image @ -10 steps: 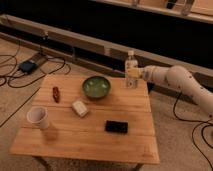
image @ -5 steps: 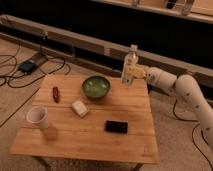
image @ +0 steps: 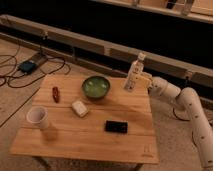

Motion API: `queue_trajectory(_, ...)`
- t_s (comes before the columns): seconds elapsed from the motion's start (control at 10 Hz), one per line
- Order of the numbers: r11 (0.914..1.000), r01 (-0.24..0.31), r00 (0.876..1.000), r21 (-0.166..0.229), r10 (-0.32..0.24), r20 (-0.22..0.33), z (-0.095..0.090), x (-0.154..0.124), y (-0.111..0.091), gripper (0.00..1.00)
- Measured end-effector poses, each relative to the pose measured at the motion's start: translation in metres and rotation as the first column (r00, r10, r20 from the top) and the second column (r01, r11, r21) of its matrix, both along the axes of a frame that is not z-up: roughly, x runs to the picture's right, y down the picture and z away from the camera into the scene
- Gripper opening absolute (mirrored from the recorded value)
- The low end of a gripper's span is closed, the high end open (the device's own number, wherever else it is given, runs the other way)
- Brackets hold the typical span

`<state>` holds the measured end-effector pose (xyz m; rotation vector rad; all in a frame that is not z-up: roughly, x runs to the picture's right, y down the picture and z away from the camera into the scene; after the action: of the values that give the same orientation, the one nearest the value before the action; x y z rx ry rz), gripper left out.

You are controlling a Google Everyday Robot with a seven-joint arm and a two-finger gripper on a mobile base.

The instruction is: Stand the bottle upright

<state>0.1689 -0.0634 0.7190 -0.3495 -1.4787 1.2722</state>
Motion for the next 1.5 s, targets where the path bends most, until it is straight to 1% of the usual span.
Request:
queue_trajectory(0.4,1.0,0.002,1.0,0.0,-0.002,0.0,0.0,-0.001,0.0,0.0)
queue_trajectory(0.5,0.9999,0.01,1.0,0.008,-0.01,-0.008,0.0,-0.002,0.002,0.0)
queue_trajectory(0.7,0.999,0.033,0.999,0.03,-0.032,-0.035,-0.002,-0.004,0.009,0.0)
queue_trajectory(1.2,0.9968,0.063,0.995,0.051,-0.059,-0.076,-0.004,-0.005,0.031,0.0)
queue_trajectory(1.5,0.9919,0.109,0.989,0.065,-0.102,-0.102,-0.006,-0.013,0.048,0.0)
